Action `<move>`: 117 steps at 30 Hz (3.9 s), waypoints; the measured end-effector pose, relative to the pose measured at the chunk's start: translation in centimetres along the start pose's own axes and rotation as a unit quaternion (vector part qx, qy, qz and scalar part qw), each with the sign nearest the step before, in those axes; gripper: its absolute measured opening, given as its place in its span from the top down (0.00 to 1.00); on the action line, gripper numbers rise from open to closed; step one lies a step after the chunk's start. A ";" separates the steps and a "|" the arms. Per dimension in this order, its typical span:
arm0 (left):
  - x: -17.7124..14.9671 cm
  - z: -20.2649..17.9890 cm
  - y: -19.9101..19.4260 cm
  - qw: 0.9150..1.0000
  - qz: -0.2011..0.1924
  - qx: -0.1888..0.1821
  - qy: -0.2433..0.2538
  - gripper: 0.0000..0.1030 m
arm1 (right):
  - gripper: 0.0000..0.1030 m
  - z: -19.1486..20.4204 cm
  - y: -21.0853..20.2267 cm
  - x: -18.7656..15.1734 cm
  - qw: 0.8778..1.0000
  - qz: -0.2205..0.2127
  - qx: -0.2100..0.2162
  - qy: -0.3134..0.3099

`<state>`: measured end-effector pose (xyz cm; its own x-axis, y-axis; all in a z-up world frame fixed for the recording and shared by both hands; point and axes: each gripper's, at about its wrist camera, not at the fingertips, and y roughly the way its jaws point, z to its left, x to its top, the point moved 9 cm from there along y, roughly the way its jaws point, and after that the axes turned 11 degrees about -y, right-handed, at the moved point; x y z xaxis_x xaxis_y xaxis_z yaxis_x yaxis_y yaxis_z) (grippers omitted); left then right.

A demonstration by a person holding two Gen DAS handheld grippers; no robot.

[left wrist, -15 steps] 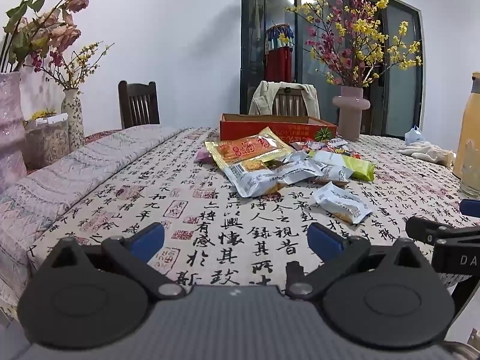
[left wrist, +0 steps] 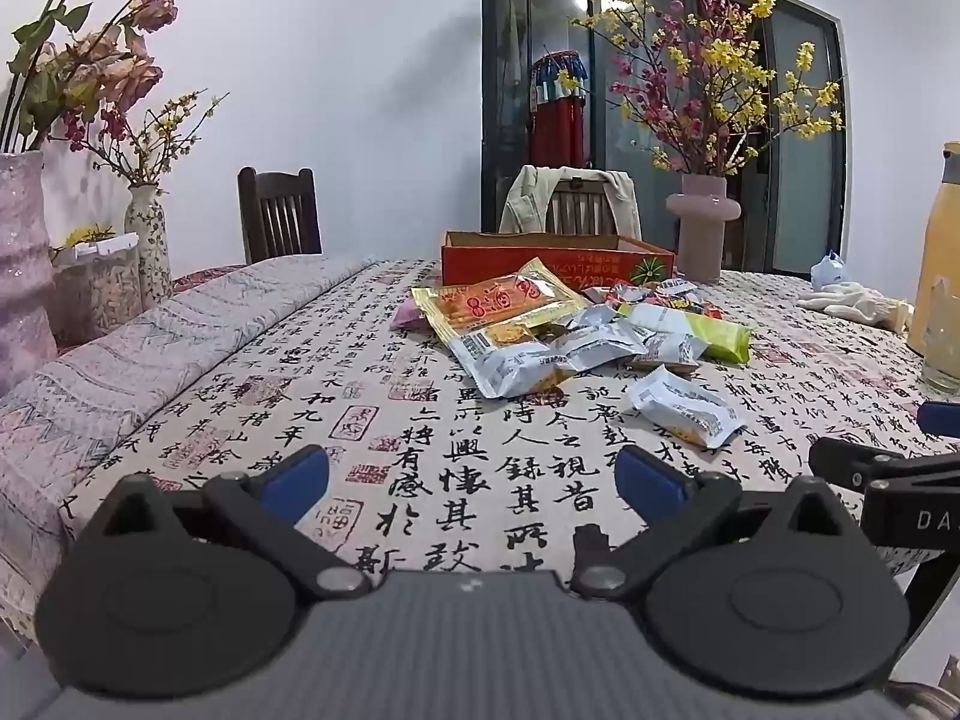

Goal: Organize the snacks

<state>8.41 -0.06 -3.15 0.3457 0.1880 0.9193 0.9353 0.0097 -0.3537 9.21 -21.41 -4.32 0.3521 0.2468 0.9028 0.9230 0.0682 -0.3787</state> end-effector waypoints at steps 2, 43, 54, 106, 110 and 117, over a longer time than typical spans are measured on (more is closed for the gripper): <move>0.0 0.0 0.1 1.000 0.001 -0.004 -0.002 0.00 | 0.00 -0.1 -0.1 0.1 1.000 0.000 0.000 0.000; -0.4 0.0 -0.1 1.000 -0.003 -0.004 0.006 0.00 | 0.00 0.0 0.0 -0.1 1.000 0.004 0.000 0.003; -0.3 -0.1 -0.2 1.000 -0.003 -0.004 0.009 0.00 | 0.00 0.0 0.1 -0.2 1.000 0.006 0.001 0.003; 1.0 -0.4 6.0 0.998 0.038 -0.031 0.034 0.00 | 0.17 1.3 5.3 0.5 0.996 0.026 0.090 0.009; 1.5 -0.5 8.4 0.996 0.066 -0.043 0.035 0.00 | 0.22 1.8 7.7 1.5 0.994 0.037 0.098 -0.018; 3.0 -0.9 11.7 0.993 0.082 -0.071 0.054 0.12 | 0.27 3.4 11.5 2.8 0.988 0.067 0.129 -0.052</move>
<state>20.48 -0.31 -4.33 0.4925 0.0699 0.8675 0.8647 -0.1525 -0.4786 20.30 -16.62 -6.86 0.4376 0.3674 0.8207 0.7950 0.2683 -0.5440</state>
